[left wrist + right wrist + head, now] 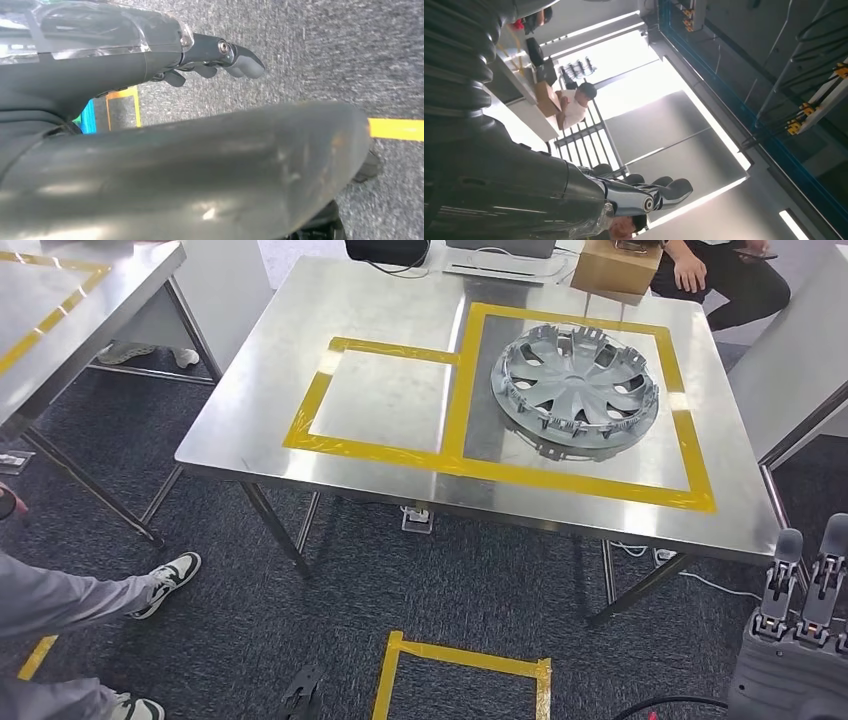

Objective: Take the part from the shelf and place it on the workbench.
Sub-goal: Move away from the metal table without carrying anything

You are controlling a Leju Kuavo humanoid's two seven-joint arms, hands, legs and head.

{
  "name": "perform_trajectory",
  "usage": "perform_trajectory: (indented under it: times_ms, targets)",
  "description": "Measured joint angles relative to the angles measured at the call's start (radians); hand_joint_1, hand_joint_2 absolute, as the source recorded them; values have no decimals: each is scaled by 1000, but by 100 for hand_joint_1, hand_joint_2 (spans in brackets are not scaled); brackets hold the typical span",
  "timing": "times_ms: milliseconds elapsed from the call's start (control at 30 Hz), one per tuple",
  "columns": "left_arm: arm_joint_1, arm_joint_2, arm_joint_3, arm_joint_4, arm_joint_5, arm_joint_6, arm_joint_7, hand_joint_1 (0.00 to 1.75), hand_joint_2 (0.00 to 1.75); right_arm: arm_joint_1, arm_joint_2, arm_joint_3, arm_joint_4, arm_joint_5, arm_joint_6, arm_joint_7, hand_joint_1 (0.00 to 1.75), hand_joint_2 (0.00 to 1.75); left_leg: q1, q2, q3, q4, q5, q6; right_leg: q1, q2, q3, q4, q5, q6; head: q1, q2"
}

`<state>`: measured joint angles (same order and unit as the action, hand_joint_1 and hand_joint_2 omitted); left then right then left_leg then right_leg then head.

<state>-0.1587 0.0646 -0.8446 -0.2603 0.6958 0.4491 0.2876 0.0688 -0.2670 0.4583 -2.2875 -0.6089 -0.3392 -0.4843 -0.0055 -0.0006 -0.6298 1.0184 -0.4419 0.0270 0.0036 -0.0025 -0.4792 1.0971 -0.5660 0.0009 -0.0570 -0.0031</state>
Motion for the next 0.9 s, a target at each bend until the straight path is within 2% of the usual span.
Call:
perform_trajectory:
  times_ms: [33,67,100,133,167,200,233,300,333,367,400,433,467,500,533,567,600,667,700,733,800,833,867,900]
  targets:
    - [-1,-2,0,-1,-1,0,1,0,0,-1,-1,-2,-6,5,-6,2,0,175,-2,0,-6,0,10,-3,6,1,44,-70,-2,-9,0,0]
    - [-2,-3,0,-1,-2,0,1,0,0,-2,-3,-4,-11,10,-12,2,0,175,-2,0,-9,-2,20,-7,11,2,72,-118,-9,-15,0,0]
    - [-2,-4,0,-1,-2,0,2,0,0,-1,-5,-6,-17,15,-18,3,0,175,-2,1,-12,-5,31,-12,14,2,83,-145,-12,-17,0,0]
    - [-2,-4,0,-1,-2,0,2,0,0,-1,-7,-7,-22,20,-25,4,0,175,0,2,-14,-8,40,-18,13,2,80,-154,-4,-18,0,0]
    - [-2,-3,0,-1,-2,0,3,0,0,0,-8,-7,-26,24,-31,5,0,175,1,2,-19,-7,37,-23,12,1,73,-158,9,-20,0,0]
    - [-1,-3,0,-1,-2,0,4,0,0,0,-9,-8,-30,28,-35,6,0,175,2,1,-26,5,14,-28,11,0,63,-162,24,-24,0,0]
    - [-1,-2,0,-1,-2,0,4,0,0,1,-10,-8,-34,31,-39,9,0,175,4,0,-36,36,-29,-32,8,-2,50,-166,39,-27,-1,0]
    - [-1,-2,0,-1,-2,0,5,0,0,3,-10,-9,-38,33,-43,12,0,175,10,-1,-61,148,-136,-42,8,-3,17,-164,64,-31,-2,0]
    - [-1,-2,0,-1,-2,0,5,0,0,4,-10,-9,-39,33,-44,14,0,175,12,-1,-69,209,-165,-46,7,-3,-1,-161,77,-30,-2,0]
    - [-1,-2,0,-1,-2,0,5,0,0,4,-10,-10,-39,33,-45,15,0,175,15,-1,-68,252,-166,-51,6,-3,-20,-156,89,-28,-2,0]
    - [-1,-2,0,-1,-2,0,5,0,0,5,-10,-12,-40,33,-45,16,0,175,16,-1,-54,267,-144,-54,5,-3,-41,-148,98,-25,-2,0]
    - [-1,-1,0,-1,-2,0,5,0,0,5,-10,-13,-41,33,-45,16,0,175,18,0,-25,253,-111,-57,2,-4,-62,-137,106,-21,-2,0]
    - [-2,-1,0,-1,-2,0,5,0,0,5,-10,-15,-43,33,-46,16,0,175,21,1,20,205,-88,-60,1,-4,-82,-123,112,-16,-2,0]
    - [-3,-1,0,-1,-2,0,5,0,0,5,-10,-16,-46,33,-46,16,0,175,22,2,72,140,-85,-62,0,-4,-100,-108,115,-11,-2,0]
    - [-5,-1,0,-2,-2,0,5,0,0,6,-11,-18,-50,34,-46,17,0,175,22,2,117,77,-98,-59,0,-3,-114,-94,118,-6,-2,0]
    - [-6,-1,0,-2,-2,0,5,0,0,6,-11,-19,-53,36,-47,17,0,175,22,2,146,29,-118,-53,1,-4,-124,-83,122,0,-2,0]
    - [-7,0,0,-3,-2,1,5,0,0,6,-11,-21,-57,38,-49,18,0,175,19,1,157,5,-132,-45,1,-4,-130,-78,128,5,-2,0]
    - [-6,0,0,-3,-2,1,7,0,0,8,-14,-23,-61,45,-57,23,0,175,19,1,146,-4,-128,-24,-2,-3,-137,-73,135,17,-1,0]
    - [-6,0,0,-3,-2,0,9,0,0,10,-15,-23,-62,48,-62,27,0,175,19,2,138,-4,-118,-15,-4,-3,-143,-64,117,23,0,0]
    - [-6,-1,0,-3,-2,0,11,0,0,12,-16,-23,-63,52,-67,30,0,175,20,3,126,-5,-106,-7,-5,-2,-150,-37,80,29,0,0]
    - [-5,-2,0,-3,-2,0,12,0,0,16,-19,-24,-63,62,-78,36,0,175,20,3,100,-4,-82,1,-7,-2,-165,64,-27,40,2,0]
    - [-5,-3,0,-3,-2,0,13,0,0,17,-20,-23,-63,68,-84,37,0,175,19,3,85,-4,-70,3,-7,-2,-170,124,-66,42,2,0]
    - [-3,-3,0,-3,-2,-1,13,0,0,18,-22,-23,-63,74,-89,38,0,175,17,4,70,-3,-58,3,-7,-2,-168,169,-79,43,2,0]
    - [-2,-3,0,-3,-2,-2,13,0,0,19,-23,-23,-63,79,-95,38,0,175,15,4,54,-3,-46,3,-7,-2,-156,187,-69,40,2,0]
